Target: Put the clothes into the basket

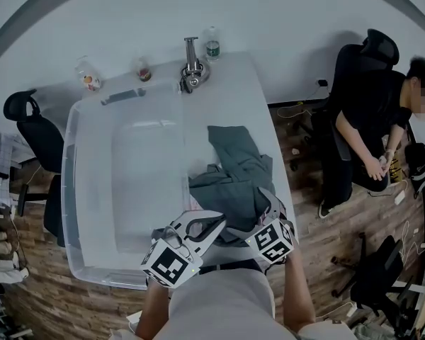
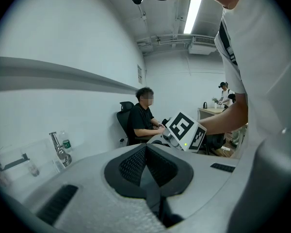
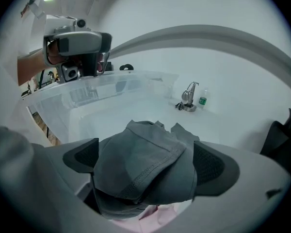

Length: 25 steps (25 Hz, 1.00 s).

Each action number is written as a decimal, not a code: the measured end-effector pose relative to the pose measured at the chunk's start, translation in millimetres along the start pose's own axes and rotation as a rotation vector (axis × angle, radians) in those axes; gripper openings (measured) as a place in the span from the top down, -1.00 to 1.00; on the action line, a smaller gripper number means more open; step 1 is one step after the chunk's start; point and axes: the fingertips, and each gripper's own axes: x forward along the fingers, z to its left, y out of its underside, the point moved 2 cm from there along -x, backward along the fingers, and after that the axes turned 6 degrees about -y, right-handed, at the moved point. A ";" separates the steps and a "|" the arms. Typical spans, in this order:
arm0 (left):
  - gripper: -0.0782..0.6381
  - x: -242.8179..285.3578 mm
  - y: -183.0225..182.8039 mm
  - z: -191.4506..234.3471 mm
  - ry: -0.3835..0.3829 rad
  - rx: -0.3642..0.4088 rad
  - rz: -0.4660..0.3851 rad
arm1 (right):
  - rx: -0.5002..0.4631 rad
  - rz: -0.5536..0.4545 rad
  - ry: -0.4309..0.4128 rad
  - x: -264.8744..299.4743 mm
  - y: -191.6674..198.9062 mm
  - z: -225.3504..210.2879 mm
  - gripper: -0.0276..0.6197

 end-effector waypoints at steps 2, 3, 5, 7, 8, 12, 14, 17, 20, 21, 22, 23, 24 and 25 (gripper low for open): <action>0.77 0.3 1.1 0.5 0.005 0.001 -0.002 | 0.010 0.020 -0.020 7.1 5.5 0.8 -0.87; 0.77 0.3 -0.6 1.0 0.005 -0.008 0.002 | 0.013 0.034 -0.025 11.4 9.1 0.8 -0.87; 0.77 0.5 -3.0 1.8 0.005 -0.021 0.007 | 0.009 0.067 -0.025 21.1 17.8 -0.8 -0.87; 0.77 0.7 -0.4 1.3 0.009 -0.014 0.004 | 0.009 0.092 -0.024 29.9 26.0 -2.8 -0.87; 0.77 0.5 2.1 0.7 0.012 -0.006 0.001 | 0.015 0.098 -0.026 33.4 29.0 -3.6 -0.87; 0.77 0.0 4.8 -0.1 0.017 0.002 -0.001 | 0.042 0.113 -0.043 44.7 37.4 -7.2 -0.87; 0.77 0.3 2.9 0.3 0.018 -0.006 0.004 | 0.062 0.121 -0.055 50.9 43.2 -8.2 -0.87; 0.77 0.8 3.8 0.2 0.020 0.001 0.010 | 0.111 0.123 -0.075 60.4 53.2 -6.8 -0.87; 0.77 0.9 0.2 0.6 0.017 -0.010 0.014 | 0.144 0.107 -0.091 65.8 58.7 -5.6 -0.87; 0.77 1.1 0.7 0.6 0.017 -0.007 0.014 | 0.160 0.104 -0.097 66.8 60.1 -5.3 -0.87; 0.77 1.3 1.7 0.5 0.018 -0.002 0.013 | 0.173 0.103 -0.104 67.4 61.2 -5.2 -0.87; 0.77 1.5 3.3 0.2 0.019 0.004 0.011 | 0.178 0.106 -0.111 67.8 61.7 -5.2 -0.86; 0.77 1.6 4.9 -0.1 0.019 0.009 0.010 | 0.178 0.110 -0.118 68.0 61.7 -4.9 -0.86; 0.77 1.6 5.7 -0.3 0.020 0.012 0.010 | 0.182 0.115 -0.124 68.3 62.2 -4.5 -0.86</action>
